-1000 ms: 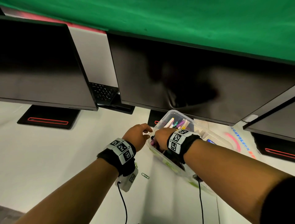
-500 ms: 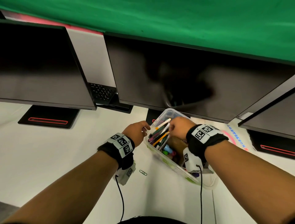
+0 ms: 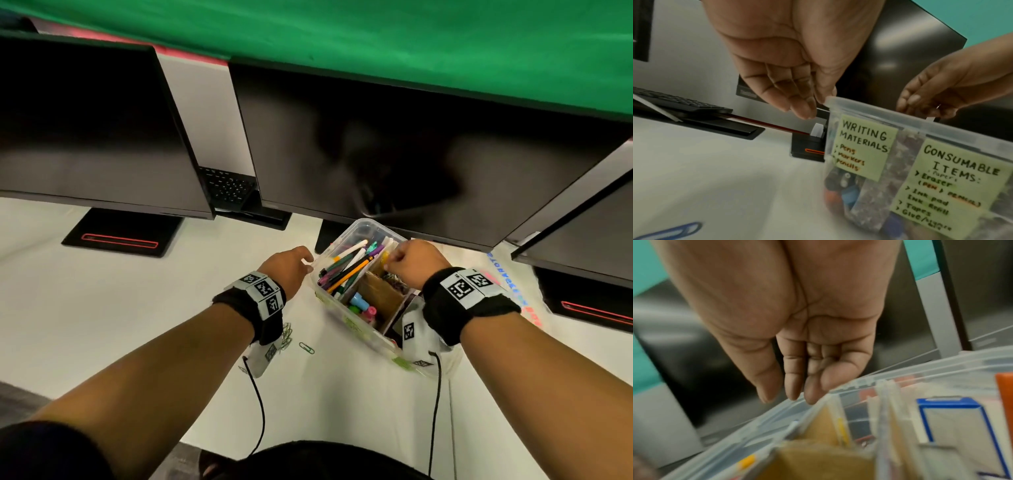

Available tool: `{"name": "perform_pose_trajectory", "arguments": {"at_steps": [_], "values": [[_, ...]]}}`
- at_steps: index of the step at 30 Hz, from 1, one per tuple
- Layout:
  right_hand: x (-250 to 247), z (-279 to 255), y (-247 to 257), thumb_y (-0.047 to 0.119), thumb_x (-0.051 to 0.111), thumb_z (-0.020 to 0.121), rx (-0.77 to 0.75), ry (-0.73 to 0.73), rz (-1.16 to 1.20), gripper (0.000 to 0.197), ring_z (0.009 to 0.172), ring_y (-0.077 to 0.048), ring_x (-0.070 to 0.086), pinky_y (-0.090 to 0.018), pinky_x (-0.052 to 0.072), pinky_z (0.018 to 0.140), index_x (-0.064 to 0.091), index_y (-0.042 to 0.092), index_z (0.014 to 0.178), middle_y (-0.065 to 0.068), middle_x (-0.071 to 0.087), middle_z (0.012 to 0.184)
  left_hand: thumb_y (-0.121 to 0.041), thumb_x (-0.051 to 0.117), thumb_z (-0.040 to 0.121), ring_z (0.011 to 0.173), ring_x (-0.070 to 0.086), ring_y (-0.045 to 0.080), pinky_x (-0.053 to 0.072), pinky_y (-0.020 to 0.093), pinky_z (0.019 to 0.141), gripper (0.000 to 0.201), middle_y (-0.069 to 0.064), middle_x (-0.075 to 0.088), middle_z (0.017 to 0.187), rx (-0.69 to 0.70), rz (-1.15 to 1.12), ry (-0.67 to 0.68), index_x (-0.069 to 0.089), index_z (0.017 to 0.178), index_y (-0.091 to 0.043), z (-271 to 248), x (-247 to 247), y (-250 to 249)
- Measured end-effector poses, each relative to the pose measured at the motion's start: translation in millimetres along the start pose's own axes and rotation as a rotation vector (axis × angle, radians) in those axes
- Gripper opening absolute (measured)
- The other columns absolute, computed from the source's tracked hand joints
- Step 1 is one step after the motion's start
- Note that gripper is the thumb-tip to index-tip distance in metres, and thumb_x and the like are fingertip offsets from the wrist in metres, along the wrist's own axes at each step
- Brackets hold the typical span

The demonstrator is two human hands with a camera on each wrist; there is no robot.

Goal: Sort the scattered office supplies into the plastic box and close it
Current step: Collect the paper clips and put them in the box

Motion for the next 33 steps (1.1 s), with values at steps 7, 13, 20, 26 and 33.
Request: {"name": "perform_pose_trajectory", "arguments": {"at_steps": [7,13,20,26,33], "values": [[42,-40,81,0.023,0.061,0.085,-0.309,0.161,0.062,0.017,0.095,-0.019,0.060,-0.027,0.046,0.084,0.068,0.016,0.099,0.000,0.067,0.101,-0.021,0.056,0.092,0.118,0.053,0.024,0.044,0.032,0.099,0.034,0.006,0.053,0.131,-0.092,0.219,0.138,0.051,0.125,-0.020,-15,5,67],[127,-53,120,0.018,0.055,0.088,-0.395,0.326,-0.139,0.026,0.105,-0.026,0.058,-0.031,0.045,0.086,0.063,0.008,0.111,-0.011,0.063,0.114,-0.016,0.053,0.092,0.135,0.037,0.025,0.033,0.033,0.110,0.048,0.005,0.038,0.145,-0.190,0.355,0.235,0.040,0.138,-0.021,-34,10,131],[191,-43,69,0.040,0.077,0.071,0.030,0.417,-0.178,0.080,0.124,-0.030,0.045,-0.034,0.041,0.100,0.037,0.008,0.133,-0.017,0.042,0.134,-0.021,0.058,0.090,0.140,0.030,0.026,0.028,0.035,0.115,0.065,0.009,0.030,0.151,-0.094,0.387,0.309,0.028,0.146,-0.012,-33,23,157],[217,-37,94,0.026,0.084,0.064,0.137,0.306,0.044,0.076,0.112,-0.029,0.051,-0.030,0.044,0.091,0.041,0.009,0.125,-0.016,0.045,0.124,-0.030,0.067,0.083,0.138,0.029,0.030,0.031,0.039,0.113,0.079,0.012,0.026,0.151,0.034,0.373,0.372,0.025,0.145,-0.007,-25,31,151],[218,-9,107,0.016,0.076,0.073,0.109,0.212,0.176,0.048,0.107,-0.027,0.053,-0.021,0.034,0.077,0.053,0.007,0.114,-0.015,0.055,0.117,-0.045,0.071,0.076,0.145,0.012,0.026,0.023,0.040,0.117,0.107,0.003,0.010,0.159,0.128,0.341,0.360,0.001,0.151,-0.013,-18,42,141]]}}
Point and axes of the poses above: each hand's wrist, its own z-axis towards the middle knuckle, its own x-axis out of the palm, y = z × x, the point moved 5 cm from there along z, towards the middle knuckle
